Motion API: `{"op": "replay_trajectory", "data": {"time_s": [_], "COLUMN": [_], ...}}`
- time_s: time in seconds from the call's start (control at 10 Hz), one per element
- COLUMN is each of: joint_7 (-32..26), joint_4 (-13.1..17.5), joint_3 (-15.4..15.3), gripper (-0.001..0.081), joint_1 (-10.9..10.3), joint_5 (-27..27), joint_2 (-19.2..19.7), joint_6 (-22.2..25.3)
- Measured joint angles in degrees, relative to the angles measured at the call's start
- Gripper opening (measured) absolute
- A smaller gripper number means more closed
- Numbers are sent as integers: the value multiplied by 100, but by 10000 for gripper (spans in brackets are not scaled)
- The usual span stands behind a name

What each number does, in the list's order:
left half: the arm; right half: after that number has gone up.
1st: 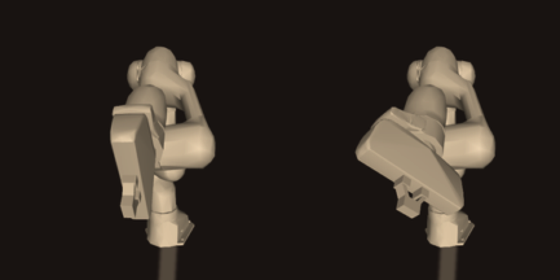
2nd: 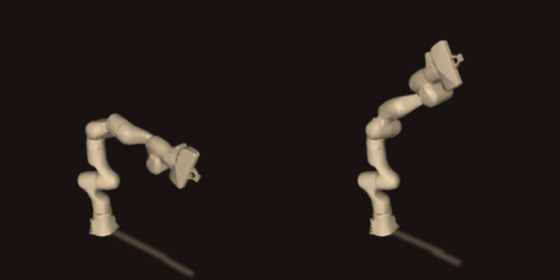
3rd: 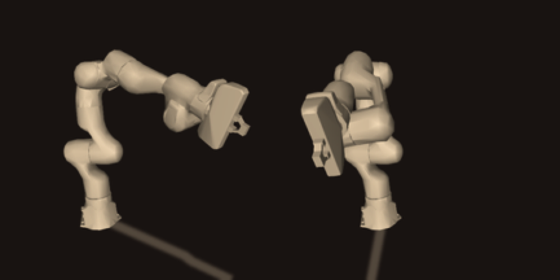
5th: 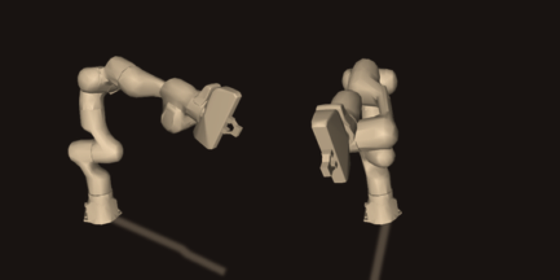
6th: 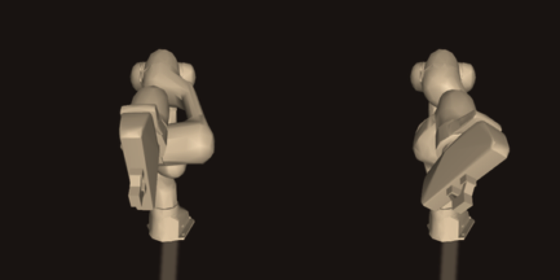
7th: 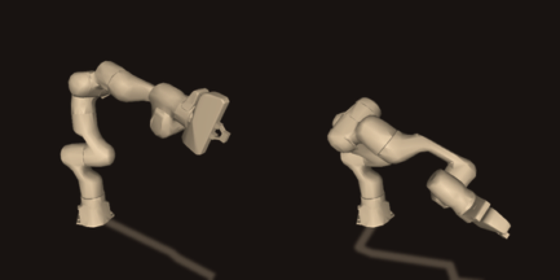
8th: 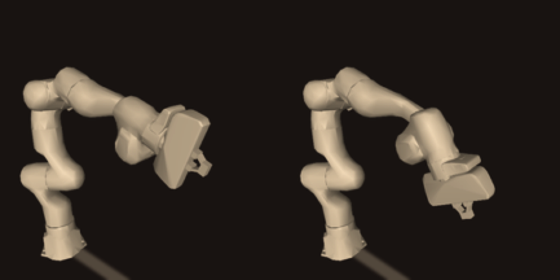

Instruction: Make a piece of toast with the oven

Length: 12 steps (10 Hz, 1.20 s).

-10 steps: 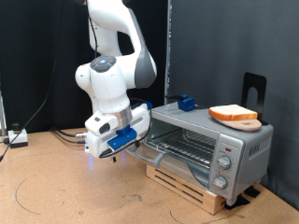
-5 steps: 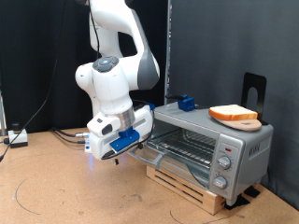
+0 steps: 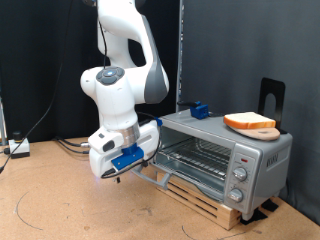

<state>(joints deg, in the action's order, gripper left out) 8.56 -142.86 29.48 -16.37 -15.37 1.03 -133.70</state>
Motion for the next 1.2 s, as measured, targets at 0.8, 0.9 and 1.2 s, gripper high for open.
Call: {"op": "replay_trajectory", "data": {"time_s": [0.8, 0.9, 1.2], "joint_7": [-588, -588, -593], "joint_4": [442, 501, 643], "joint_3": [-86, -93, -104], "gripper": [807, 807, 807], "joint_1": [65, 65, 67], "joint_5": [-1186, -1200, -1297], "joint_2": [865, 957, 1273], "joint_6": [-296, -297, -356]}}
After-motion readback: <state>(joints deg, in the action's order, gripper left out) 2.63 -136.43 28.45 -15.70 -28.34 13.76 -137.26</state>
